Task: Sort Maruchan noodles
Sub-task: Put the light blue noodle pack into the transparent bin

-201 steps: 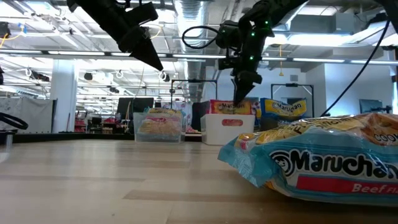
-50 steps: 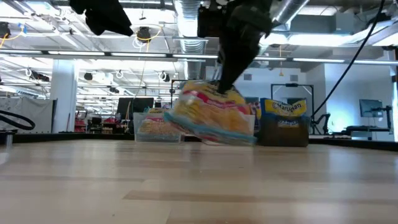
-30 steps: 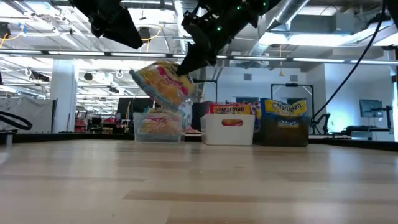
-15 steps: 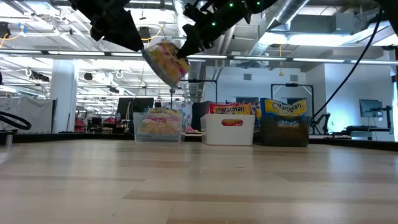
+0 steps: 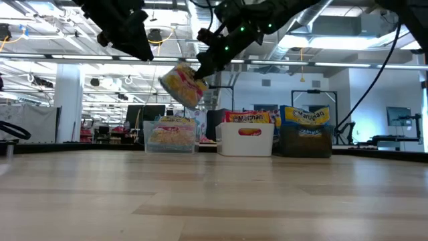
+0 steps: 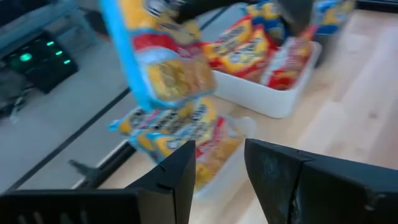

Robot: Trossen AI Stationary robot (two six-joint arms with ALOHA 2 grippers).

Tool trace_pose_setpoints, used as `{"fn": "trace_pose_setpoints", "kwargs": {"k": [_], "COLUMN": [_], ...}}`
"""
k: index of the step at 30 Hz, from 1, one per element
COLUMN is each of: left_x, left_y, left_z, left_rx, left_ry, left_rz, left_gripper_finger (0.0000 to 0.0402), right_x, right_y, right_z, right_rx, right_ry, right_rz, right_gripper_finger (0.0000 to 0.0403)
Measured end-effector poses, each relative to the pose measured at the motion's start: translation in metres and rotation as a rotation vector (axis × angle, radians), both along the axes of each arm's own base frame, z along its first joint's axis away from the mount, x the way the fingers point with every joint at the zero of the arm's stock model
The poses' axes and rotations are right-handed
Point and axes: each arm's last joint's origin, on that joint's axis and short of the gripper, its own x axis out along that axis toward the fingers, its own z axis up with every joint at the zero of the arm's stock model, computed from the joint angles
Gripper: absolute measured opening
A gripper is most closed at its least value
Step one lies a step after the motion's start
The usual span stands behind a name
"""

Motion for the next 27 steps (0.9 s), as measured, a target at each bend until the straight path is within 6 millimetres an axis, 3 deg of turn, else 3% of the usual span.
{"fn": "trace_pose_setpoints", "kwargs": {"k": [7, 12, 19, 27], "left_x": [-0.006, -0.009, -0.005, -0.003], "left_y": [0.031, 0.048, 0.055, 0.059], "left_z": [-0.001, -0.001, 0.004, 0.000], "left_rx": [-0.035, -0.117, -0.237, -0.318], "left_ry": [-0.004, -0.041, -0.155, -0.167], "left_rz": [0.105, 0.077, -0.118, -0.141], "left_gripper_finger": [0.0128, 0.0128, 0.0128, 0.0128], "right_x": [0.008, 0.011, 0.014, 0.019], "right_y": [0.004, 0.012, 0.015, 0.016], "right_z": [-0.008, -0.009, -0.016, -0.036], "right_rx": [0.013, 0.060, 0.085, 0.125], "right_ry": [0.012, 0.002, 0.018, 0.075], "right_rz": [0.009, 0.007, 0.006, 0.000], "right_gripper_finger": [0.0003, 0.0003, 0.0003, 0.0003]}}
